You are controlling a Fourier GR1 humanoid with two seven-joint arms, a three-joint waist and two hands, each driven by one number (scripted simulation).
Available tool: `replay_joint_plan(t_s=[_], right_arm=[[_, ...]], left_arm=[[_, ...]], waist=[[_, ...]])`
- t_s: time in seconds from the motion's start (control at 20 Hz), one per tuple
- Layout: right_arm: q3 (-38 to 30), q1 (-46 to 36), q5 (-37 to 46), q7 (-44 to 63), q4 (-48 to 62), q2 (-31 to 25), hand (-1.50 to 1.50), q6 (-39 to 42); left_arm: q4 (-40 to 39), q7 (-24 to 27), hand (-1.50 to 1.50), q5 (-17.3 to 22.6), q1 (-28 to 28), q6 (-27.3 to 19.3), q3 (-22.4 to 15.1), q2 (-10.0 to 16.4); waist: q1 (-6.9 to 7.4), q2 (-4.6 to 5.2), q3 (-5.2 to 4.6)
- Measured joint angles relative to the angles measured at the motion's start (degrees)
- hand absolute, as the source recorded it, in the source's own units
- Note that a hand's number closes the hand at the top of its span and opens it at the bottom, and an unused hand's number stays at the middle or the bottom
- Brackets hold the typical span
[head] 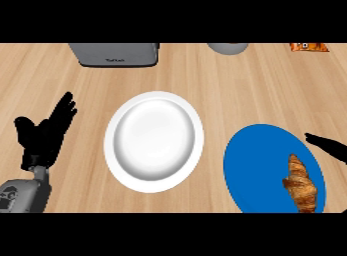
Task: Pick the croissant from the plate and place it in the plate
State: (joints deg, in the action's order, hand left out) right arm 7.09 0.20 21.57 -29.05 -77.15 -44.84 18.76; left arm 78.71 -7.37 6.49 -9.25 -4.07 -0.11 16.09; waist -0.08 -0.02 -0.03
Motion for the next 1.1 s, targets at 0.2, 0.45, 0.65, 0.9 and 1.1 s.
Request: replay_joint_plan(t_s=[0.2, 0.45, 0.65, 0.9, 1.1], right_arm=[[1.1, -0.3, 4.3, 2.6, -0.8, 0.7, -1.5, 1.0], [1.7, -1.0, 8.4, 5.6, -2.3, 2.3, -1.5, 3.7], [1.7, -2.6, 11.8, 7.5, -2.0, 5.2, -1.5, 5.1], [1.5, -4.5, 16.8, 8.0, 1.1, 8.6, -1.5, 4.7], [0.7, -4.7, 20.2, 8.0, 1.5, 10.3, -1.5, 5.1]], left_arm=[[1.3, -1.1, 0.0, -0.2, 0.3, 0.5, 0.5, -0.1], [-0.1, 0.2, 0.0, -0.6, 0.0, 2.0, 1.8, -0.2], [0.4, 0.1, 0.0, -1.6, 0.4, 1.8, 2.0, -1.5], [1.1, -2.1, 0.0, -2.7, -1.1, 1.8, 2.3, -2.5], [2.1, -1.5, 0.0, -3.4, 0.6, 2.5, 3.0, -2.8]], waist=[[0.07, -0.02, 0.0], [0.05, 0.0, 0.0], [0.11, 0.0, 0.01], [0.13, 0.02, 0.03], [0.13, 0.01, 0.02]])
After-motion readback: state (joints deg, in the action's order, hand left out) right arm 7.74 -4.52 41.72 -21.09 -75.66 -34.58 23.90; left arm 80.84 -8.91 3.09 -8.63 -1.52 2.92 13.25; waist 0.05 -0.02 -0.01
